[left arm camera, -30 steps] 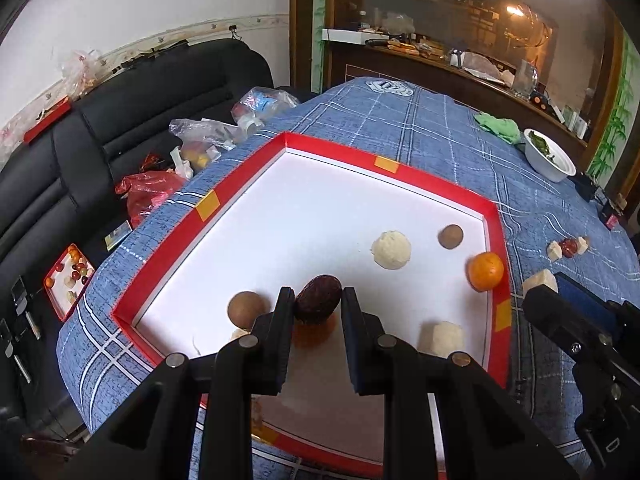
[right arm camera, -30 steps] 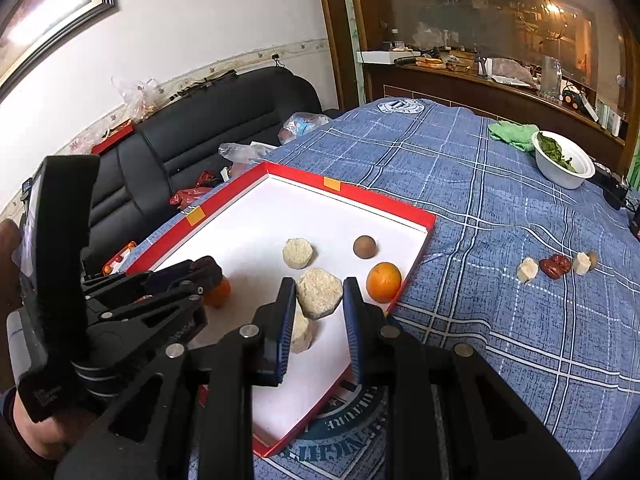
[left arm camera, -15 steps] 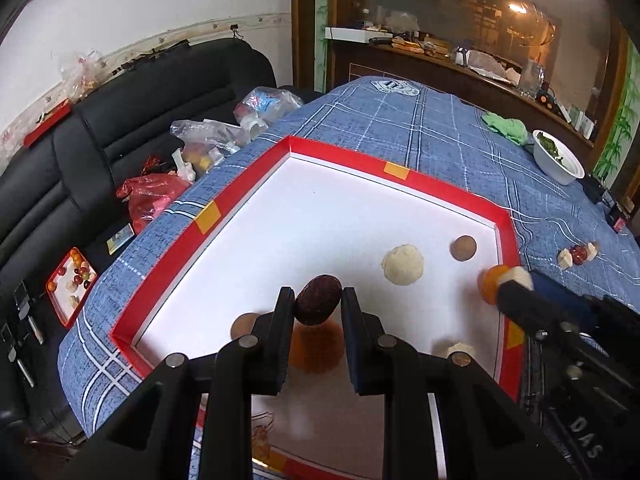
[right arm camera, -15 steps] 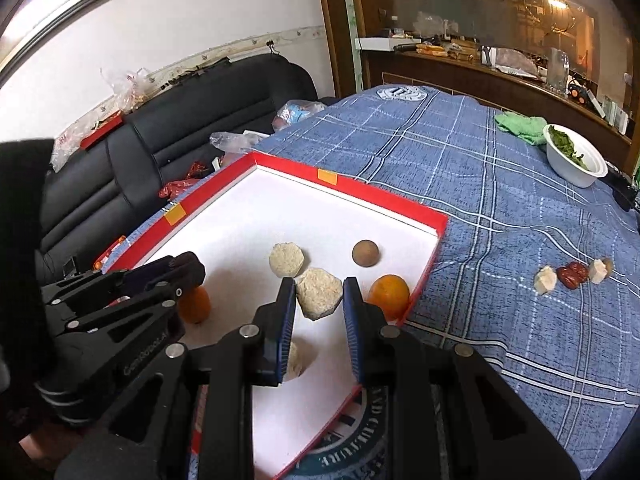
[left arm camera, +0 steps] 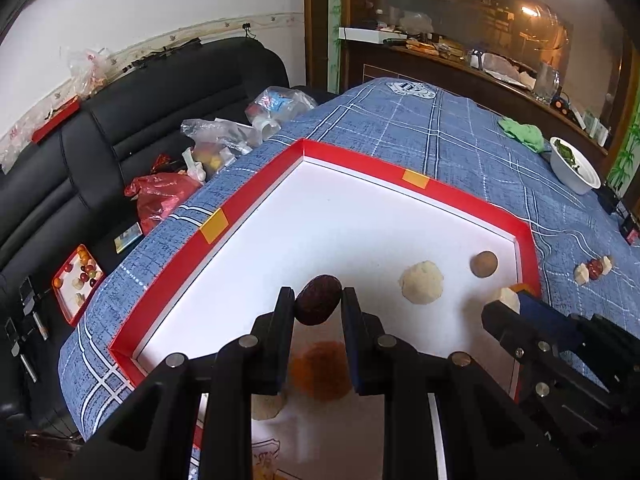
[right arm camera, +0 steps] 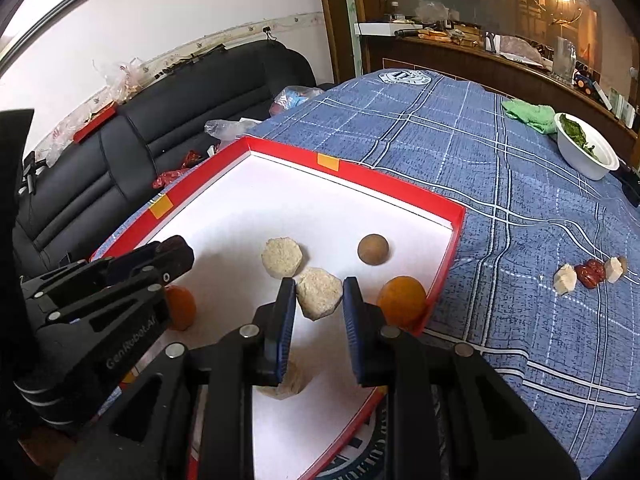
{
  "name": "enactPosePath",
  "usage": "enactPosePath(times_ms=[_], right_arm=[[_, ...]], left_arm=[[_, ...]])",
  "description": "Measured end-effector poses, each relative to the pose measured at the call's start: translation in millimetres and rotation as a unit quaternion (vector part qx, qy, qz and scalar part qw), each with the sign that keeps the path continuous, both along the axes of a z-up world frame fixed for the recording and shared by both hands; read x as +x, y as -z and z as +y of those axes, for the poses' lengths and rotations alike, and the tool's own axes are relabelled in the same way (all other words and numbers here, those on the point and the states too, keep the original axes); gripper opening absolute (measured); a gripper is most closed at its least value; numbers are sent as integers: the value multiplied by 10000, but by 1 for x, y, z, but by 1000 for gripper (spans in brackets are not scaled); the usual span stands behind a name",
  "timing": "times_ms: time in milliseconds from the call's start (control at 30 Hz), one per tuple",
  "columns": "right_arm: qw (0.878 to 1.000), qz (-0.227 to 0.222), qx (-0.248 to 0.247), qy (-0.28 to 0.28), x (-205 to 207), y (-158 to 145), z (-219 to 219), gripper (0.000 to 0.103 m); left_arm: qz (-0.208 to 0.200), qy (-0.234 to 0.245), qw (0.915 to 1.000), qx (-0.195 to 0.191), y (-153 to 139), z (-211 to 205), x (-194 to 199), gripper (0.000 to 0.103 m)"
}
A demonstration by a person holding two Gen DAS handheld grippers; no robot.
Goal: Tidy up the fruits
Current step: 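Lower the held brown fruit and red date toward the tray floor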
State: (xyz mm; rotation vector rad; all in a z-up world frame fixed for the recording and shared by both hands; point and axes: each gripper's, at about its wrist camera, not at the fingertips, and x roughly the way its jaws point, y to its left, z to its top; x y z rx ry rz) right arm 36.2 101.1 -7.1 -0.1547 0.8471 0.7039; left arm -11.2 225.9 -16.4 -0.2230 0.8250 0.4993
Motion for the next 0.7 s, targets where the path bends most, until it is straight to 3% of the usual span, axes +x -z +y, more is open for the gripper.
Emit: enactPosePath(times_ms=[633,700], right_arm=[[9999,53,-107,72,5,7,8,27],[9998,101,-147,71,6,8,9,37]], left_arm=[[-18,-181,9998,-59,3,10,8,23],[7,-193,9998,-58,2,11,9,29]])
